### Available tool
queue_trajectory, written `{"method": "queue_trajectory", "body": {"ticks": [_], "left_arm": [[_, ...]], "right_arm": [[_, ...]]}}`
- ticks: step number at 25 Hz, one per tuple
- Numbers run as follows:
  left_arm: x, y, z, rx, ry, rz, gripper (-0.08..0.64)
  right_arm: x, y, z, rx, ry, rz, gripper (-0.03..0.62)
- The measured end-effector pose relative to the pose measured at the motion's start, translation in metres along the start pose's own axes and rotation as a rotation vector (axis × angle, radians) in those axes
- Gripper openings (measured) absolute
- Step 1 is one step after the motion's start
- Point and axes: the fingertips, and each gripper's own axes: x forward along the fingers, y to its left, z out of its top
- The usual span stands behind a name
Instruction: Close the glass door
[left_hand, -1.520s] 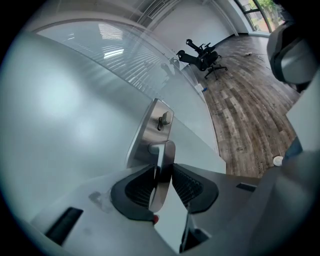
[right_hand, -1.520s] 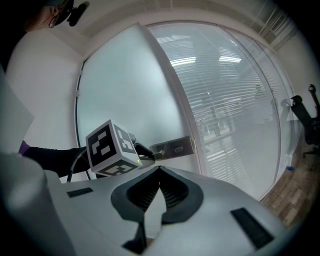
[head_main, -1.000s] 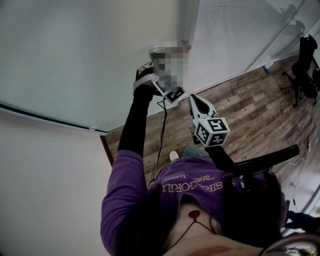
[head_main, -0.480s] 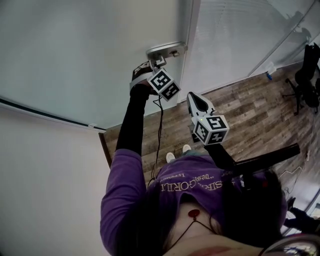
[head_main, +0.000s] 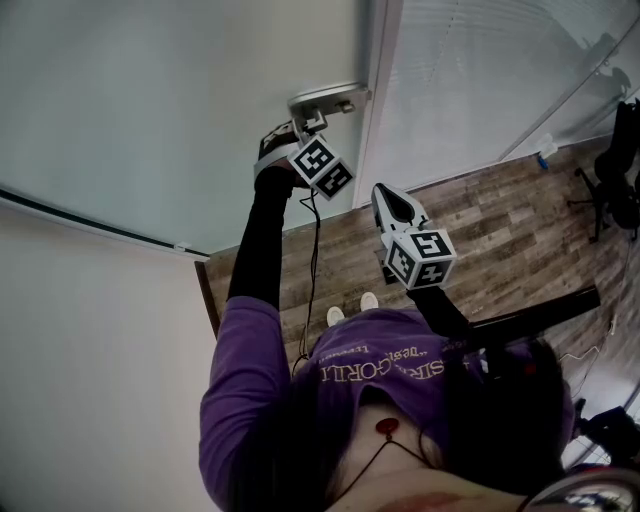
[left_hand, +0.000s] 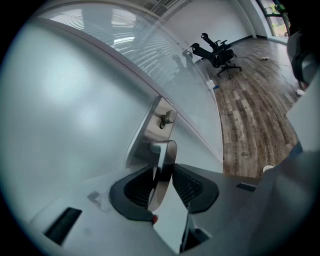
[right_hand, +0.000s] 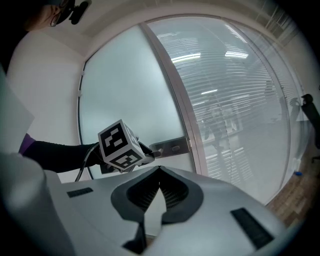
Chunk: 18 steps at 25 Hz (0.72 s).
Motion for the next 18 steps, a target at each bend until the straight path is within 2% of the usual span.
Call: {"method": "queue_trajectory", "body": {"ticks": [18], "left_arm": [[0.011, 0.009, -0.002, -0.026, 0.000, 0.017, 0.112]], "right_arm": [[0.011, -0.006, 0.000, -0.001, -0.002, 0.012, -0.014]]}}
